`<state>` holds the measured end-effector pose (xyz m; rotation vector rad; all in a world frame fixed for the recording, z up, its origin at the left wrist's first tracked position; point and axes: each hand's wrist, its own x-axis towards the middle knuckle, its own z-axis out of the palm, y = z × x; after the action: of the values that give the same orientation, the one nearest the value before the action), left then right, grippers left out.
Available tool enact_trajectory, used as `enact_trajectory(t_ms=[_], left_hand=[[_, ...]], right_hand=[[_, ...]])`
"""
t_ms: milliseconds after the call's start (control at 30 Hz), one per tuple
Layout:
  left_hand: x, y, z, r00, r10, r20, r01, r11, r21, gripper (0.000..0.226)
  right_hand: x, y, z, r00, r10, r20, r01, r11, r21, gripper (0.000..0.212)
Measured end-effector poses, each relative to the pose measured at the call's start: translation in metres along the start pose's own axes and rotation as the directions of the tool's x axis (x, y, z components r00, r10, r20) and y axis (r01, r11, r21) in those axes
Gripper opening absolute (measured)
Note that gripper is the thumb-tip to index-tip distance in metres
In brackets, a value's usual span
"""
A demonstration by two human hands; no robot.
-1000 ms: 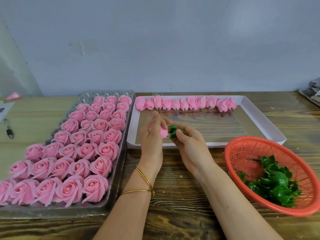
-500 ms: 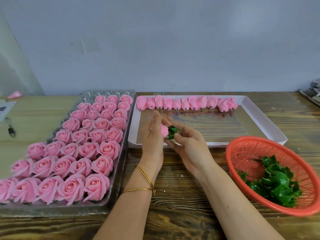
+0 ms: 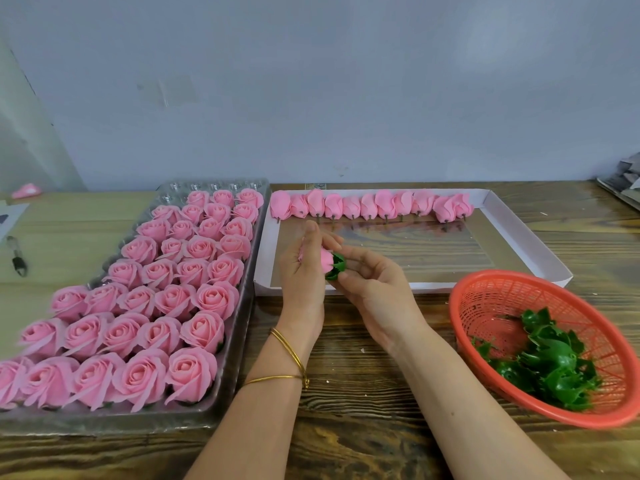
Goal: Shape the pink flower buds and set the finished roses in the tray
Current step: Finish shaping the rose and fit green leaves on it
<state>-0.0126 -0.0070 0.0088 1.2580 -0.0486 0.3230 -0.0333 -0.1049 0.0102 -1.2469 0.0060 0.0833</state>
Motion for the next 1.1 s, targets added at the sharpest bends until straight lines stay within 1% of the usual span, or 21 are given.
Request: enact_trajectory(t_ms=[267, 433, 633, 800, 933, 1100], left_hand=[[0.0008, -0.0011, -0.0013, 0.999, -0.026, -0.027, 0.027, 0.999, 0.035, 0.042], [0.0005, -0.0025, -0.0019, 0.999, -0.030, 0.010, 0.030, 0.998, 0.059, 0.044], [0.0012, -0.0028, -0.0005, 0.999, -0.041, 0.013, 0.040, 0.996, 0.074, 0.045], [-0.0004, -0.0016, 0.0008, 0.999, -0.025, 0.038, 0.022, 0.998, 0.062, 0.043], [-0.0009, -0.0013, 0.0014, 0.999, -0.039, 0.029, 0.037, 0.996, 0.081, 0.044], [-0.0016, 0.0001, 0.0005, 0.999, -0.001, 0.038, -0.003, 0.995, 0.102, 0.044]], right_hand=[[0.0005, 0.0009, 0.0015, 0.998, -0.027, -0.061, 0.020, 0.994, -0.108, 0.037], [0.0009, 0.0031, 0.0016, 0.998, -0.042, -0.053, 0.037, 0.996, -0.080, 0.036], [0.0011, 0.0034, -0.0009, 0.999, -0.031, -0.045, 0.030, 0.999, -0.030, 0.036], [0.0014, 0.0032, -0.0007, 0.996, -0.065, -0.068, 0.060, 0.996, -0.070, 0.037], [0.0002, 0.0031, -0.0004, 0.993, -0.092, -0.075, 0.084, 0.990, -0.110, 0.033], [0.0004, 0.0033, -0.0014, 0.992, -0.101, -0.076, 0.089, 0.985, -0.149, 0.032]])
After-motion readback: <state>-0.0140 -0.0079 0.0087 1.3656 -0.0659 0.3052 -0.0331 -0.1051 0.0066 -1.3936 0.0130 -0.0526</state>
